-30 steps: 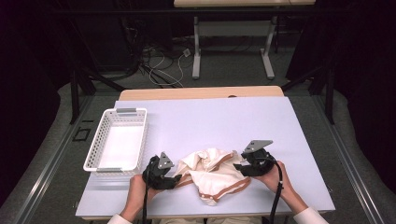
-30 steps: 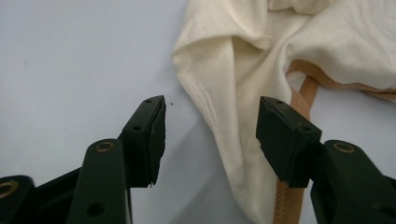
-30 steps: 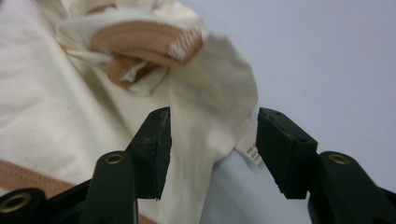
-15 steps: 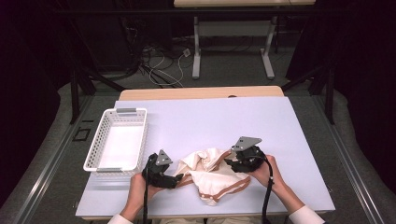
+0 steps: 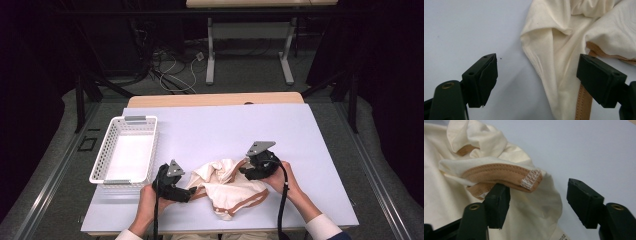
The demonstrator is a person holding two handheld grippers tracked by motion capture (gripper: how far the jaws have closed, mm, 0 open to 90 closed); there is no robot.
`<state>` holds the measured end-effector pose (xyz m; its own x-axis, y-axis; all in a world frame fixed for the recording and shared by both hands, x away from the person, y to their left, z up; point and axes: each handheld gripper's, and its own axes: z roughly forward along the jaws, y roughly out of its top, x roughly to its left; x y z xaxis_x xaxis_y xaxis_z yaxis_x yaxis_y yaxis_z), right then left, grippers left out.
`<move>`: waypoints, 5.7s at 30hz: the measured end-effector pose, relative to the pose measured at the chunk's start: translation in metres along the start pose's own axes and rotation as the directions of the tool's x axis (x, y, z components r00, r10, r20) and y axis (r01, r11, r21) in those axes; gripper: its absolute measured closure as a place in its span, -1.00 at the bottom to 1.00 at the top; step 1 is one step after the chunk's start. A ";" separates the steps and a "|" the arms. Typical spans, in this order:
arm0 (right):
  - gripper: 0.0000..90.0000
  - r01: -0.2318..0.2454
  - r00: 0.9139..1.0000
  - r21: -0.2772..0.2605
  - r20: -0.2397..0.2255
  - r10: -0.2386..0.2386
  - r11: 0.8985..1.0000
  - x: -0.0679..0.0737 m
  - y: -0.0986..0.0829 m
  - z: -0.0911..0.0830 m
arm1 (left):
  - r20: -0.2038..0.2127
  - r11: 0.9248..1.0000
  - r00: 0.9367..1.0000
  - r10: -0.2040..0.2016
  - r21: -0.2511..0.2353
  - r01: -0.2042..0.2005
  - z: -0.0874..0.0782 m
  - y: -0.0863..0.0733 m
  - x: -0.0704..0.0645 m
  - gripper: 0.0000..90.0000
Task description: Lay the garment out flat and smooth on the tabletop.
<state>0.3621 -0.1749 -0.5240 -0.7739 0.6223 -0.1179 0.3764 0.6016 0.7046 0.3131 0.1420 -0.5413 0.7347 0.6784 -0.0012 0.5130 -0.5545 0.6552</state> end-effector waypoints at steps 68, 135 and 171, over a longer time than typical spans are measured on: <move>-0.42 0.087 0.995 0.042 -0.056 -0.084 0.995 0.021 0.015 -0.026 | -0.004 0.999 1.000 -0.005 0.033 0.005 0.004 -0.004 0.006 -0.96; -0.11 -0.106 0.991 0.001 0.087 0.105 0.994 -0.048 0.023 0.006 | -0.084 0.999 0.995 0.046 -0.015 -0.047 -0.002 0.008 -0.003 -0.83; 0.93 -0.201 0.978 0.153 -0.030 0.208 0.968 -0.015 -0.034 0.000 | 0.028 0.995 0.997 0.067 0.073 -0.069 0.018 0.009 -0.005 0.68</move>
<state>0.3614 -0.2047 -0.5464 -0.6937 0.7184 0.0520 0.5977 0.5339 0.5981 0.3221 0.1242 -0.5491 0.7793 0.6263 0.0216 0.4923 -0.6332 0.5972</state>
